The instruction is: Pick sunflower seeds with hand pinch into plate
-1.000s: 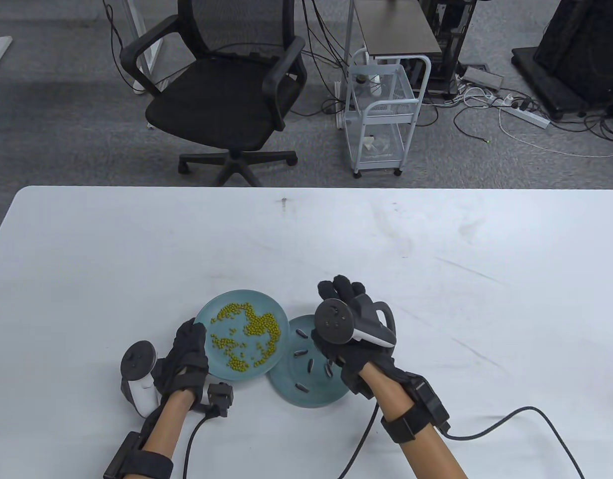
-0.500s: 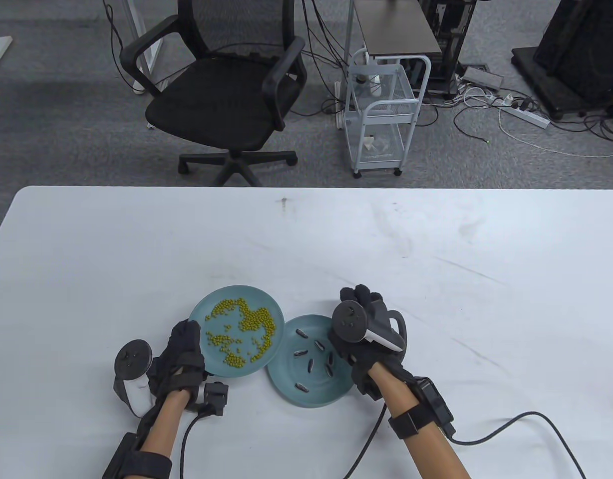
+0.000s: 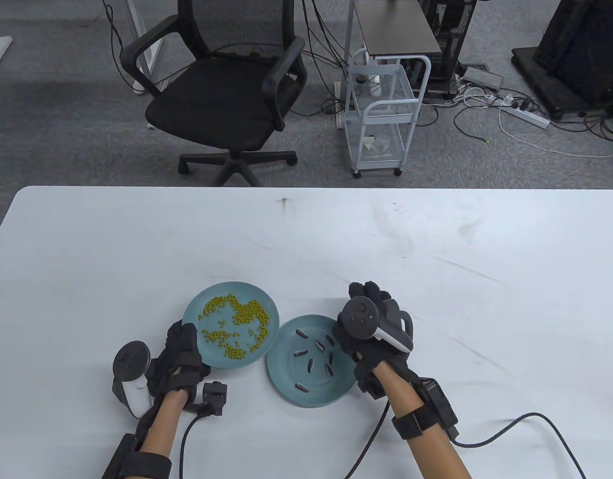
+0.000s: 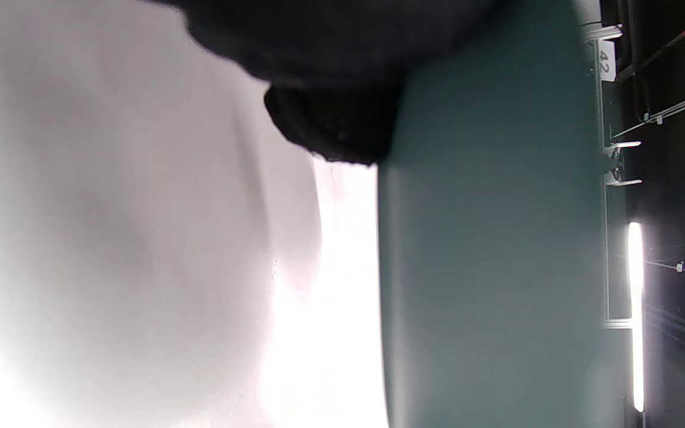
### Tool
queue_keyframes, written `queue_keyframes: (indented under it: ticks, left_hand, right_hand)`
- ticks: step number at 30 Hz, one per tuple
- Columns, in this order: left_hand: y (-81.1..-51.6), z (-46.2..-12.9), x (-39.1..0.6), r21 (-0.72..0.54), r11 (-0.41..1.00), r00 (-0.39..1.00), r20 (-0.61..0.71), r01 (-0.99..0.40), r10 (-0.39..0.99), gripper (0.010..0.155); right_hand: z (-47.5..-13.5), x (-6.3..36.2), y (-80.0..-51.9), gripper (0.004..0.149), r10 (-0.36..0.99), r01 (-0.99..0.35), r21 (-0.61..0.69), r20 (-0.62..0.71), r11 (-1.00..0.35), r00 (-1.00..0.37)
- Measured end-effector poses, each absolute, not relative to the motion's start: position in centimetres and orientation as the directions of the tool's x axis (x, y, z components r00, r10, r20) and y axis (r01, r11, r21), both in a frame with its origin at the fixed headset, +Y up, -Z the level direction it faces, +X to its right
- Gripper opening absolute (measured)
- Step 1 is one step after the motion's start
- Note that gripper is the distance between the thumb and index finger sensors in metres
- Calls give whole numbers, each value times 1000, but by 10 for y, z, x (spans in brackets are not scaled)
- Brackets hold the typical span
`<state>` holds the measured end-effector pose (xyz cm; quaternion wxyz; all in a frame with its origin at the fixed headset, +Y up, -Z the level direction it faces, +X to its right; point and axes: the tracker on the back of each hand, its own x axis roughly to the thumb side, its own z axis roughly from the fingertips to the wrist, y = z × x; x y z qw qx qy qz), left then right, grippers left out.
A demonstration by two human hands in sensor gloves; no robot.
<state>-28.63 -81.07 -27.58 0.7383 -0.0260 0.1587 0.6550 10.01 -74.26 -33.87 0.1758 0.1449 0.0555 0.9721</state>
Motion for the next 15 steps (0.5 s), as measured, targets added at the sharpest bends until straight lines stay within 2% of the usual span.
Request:
queue_keyframes:
  ticks: [8, 11, 15]
  left_hand:
    - [-825, -276, -311, 235, -20, -103, -350, -972, 931, 54]
    - [-830, -276, -321, 271, -22, -136, -408, -962, 903, 55]
    - [-832, -278, -331, 271, 32, -99, -457, -962, 884, 55]
  right_hand:
    - [-334, 125, -738, 39, 419, -392, 157, 211, -906, -883]
    - [-326, 138, -736, 42, 391, -367, 146, 206, -919, -897]
    - [-312, 166, -740, 45, 375, -360, 112, 183, -926, -909]
